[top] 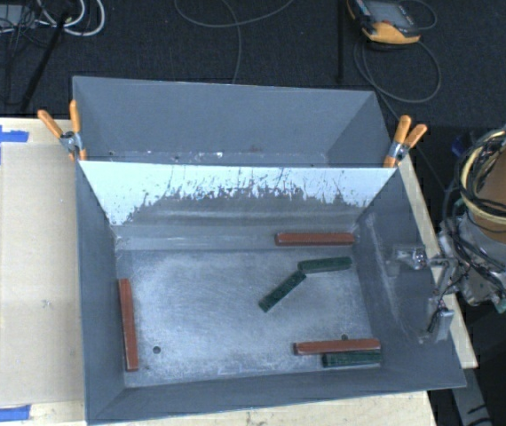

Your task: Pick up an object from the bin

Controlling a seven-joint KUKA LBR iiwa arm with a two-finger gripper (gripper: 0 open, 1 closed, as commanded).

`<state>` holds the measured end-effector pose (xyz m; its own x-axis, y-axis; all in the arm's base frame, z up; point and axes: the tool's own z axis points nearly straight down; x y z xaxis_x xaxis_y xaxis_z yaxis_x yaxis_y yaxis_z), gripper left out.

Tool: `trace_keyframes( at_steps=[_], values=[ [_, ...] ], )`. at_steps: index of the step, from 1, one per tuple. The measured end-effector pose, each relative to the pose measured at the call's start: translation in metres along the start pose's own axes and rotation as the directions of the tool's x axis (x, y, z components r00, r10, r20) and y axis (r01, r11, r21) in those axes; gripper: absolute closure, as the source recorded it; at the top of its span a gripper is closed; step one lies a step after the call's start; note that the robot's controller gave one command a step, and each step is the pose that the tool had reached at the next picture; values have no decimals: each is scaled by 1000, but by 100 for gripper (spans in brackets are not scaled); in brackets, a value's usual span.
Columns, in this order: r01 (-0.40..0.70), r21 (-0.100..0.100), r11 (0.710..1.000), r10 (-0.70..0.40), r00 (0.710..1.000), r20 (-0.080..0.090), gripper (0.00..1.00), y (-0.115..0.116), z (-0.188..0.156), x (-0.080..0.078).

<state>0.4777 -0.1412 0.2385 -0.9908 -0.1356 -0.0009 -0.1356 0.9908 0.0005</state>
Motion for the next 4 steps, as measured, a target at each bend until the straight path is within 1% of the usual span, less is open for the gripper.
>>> trace_keyframes(
  at_steps=[1, 2, 3, 4],
  values=[
    [-95, -4, 995, 95, 995, -9, 0, 32, 124, -7],
    [-65, 3, 998, 65, 998, 20, 0, 43, 167, -5],
    [28, 6, 1000, -28, 999, 21, 0, 78, 166, -11],
    [28, 1, 1000, -28, 1000, 0, 100, 79, 167, -6]
  ],
)
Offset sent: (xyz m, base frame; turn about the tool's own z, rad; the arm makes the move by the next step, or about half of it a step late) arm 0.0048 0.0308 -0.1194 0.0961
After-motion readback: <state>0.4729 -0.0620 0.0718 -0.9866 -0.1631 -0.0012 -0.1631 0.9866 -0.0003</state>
